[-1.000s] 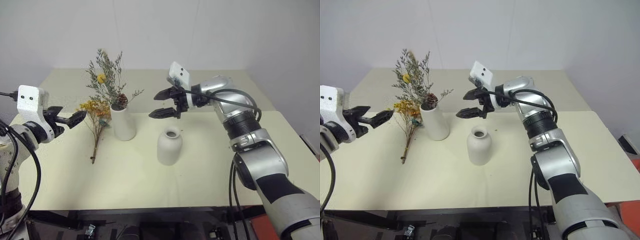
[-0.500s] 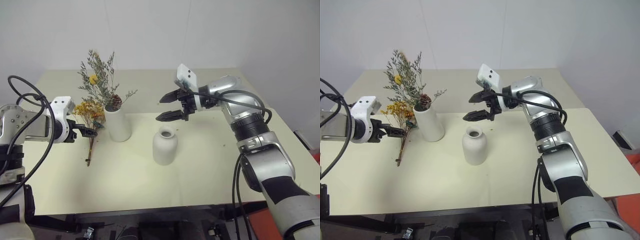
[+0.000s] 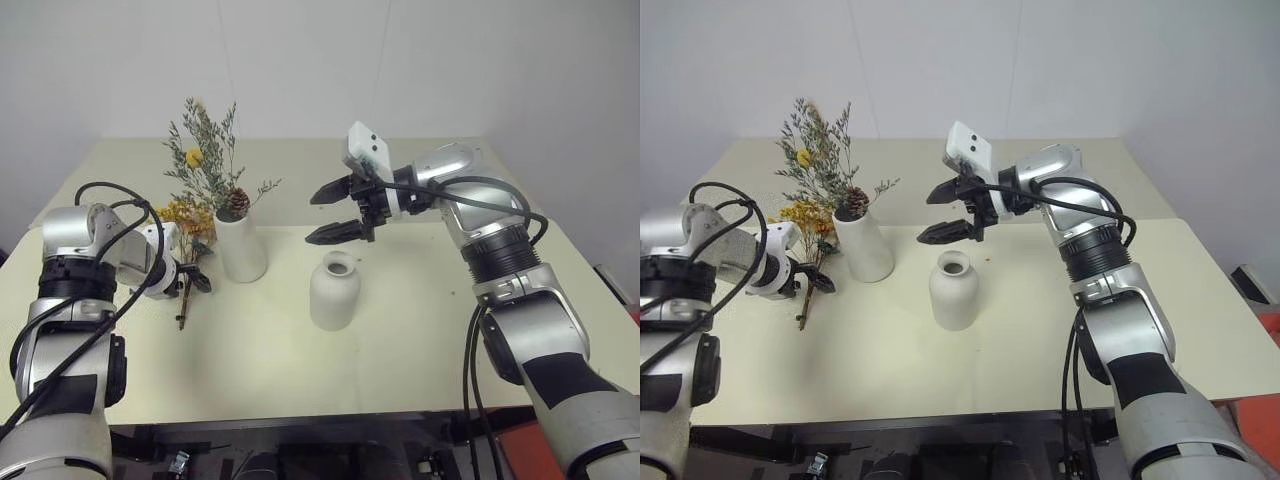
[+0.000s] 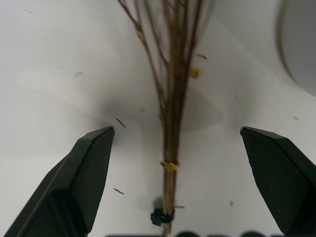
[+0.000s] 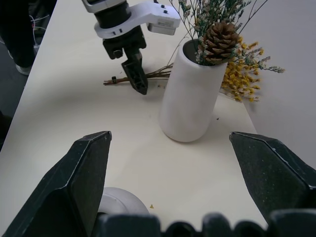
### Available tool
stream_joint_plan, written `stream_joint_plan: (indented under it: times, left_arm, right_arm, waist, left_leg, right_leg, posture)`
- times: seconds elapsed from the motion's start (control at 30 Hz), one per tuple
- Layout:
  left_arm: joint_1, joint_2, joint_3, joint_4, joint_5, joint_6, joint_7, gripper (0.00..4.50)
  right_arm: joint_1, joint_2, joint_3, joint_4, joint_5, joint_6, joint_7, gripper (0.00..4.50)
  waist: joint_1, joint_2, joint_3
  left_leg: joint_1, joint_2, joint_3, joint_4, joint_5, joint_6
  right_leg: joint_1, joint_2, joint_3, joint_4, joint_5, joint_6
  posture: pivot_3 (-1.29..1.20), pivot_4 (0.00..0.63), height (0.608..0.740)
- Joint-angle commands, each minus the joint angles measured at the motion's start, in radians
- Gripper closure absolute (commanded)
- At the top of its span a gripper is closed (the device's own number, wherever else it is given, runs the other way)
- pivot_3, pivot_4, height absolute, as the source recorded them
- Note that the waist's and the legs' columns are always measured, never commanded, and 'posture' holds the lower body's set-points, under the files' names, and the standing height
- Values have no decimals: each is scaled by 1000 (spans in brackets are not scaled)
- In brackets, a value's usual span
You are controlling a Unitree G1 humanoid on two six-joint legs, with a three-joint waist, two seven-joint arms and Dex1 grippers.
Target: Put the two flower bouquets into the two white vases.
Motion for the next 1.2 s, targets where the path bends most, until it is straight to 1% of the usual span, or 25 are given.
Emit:
stream_joint_plan:
  times: [0.03, 0.07, 0.17, 0.57, 0.6, 0.77, 0.9, 1.1, 1.2]
  left_arm:
    - [-42, -10, -13, 53, 81, -42, -45, 46]
    - [-47, -14, -13, 64, 97, -48, -55, 46]
    - [-54, -23, -16, 77, 136, -58, -86, 624]
    - [-50, -26, 16, 36, 231, -31, -152, 4371]
    - [-48, -26, 21, 31, 238, -29, -152, 4482]
    - [-44, -19, 45, -2, 263, -6, -146, 4482]
    - [-41, -14, 103, -46, 302, -6, -105, 4482]
    - [-23, -32, 244, -255, 399, -127, 56, 4482]
    - [6, -34, 255, -379, 400, -208, 42, 4482]
  right_arm:
    - [-14, -5, -5, -33, 12, 3, 2, 0]
    - [-14, -5, -5, -34, 12, 5, 1, 0]
    - [-11, -6, -4, -38, 12, 8, 0, 0]
    - [-11, 1, -3, -28, 11, 6, -8, 0]
    - [-11, 2, -3, -27, 11, 6, -8, 0]
    - [-8, 3, -5, -29, 12, 9, -11, 0]
    - [-3, 1, -8, -35, 14, 12, -15, 0]
    - [8, -8, -16, -42, 19, 16, -23, 0]
    - [13, -13, -20, -44, 22, 16, -27, 0]
  waist:
    - [1, 0, 0]
    - [1, 0, 0]
    - [3, 0, 0]
    - [6, 0, 0]
    - [6, 0, 0]
    - [6, 0, 0]
    - [6, 0, 0]
    - [7, 0, 0]
    - [8, 0, 0]
  left_leg:
    - [0, 0, 0, 0, 0, 0]
    - [0, 0, 0, 0, 0, 0]
    - [0, 0, 0, 0, 0, 0]
    - [-1, 0, 0, 0, 0, 0]
    - [-1, 0, 0, 0, 0, 0]
    - [-1, 0, 0, 0, 0, 0]
    - [-1, 0, 0, 0, 0, 0]
    - [-2, 0, 0, 0, 0, 0]
    - [-3, 0, 0, 0, 0, 0]
  right_leg:
    - [0, 0, 0, 0, 0, 0]
    - [0, 0, 0, 0, 0, 0]
    - [0, 0, 0, 0, 0, 0]
    - [0, 0, 0, 0, 0, 0]
    - [0, 0, 0, 0, 0, 0]
    - [0, 0, 0, 0, 0, 0]
    - [0, 0, 0, 0, 0, 0]
    - [-2, -1, 0, 0, 0, 0]
    - [-2, -1, 0, 0, 0, 0]
  posture:
    - [0, 150, 740]
    - [0, 150, 740]
    - [0, 150, 740]
    - [0, 150, 740]
    - [0, 150, 740]
    - [0, 150, 740]
    - [0, 150, 740]
    - [0, 150, 740]
    - [0, 150, 740]
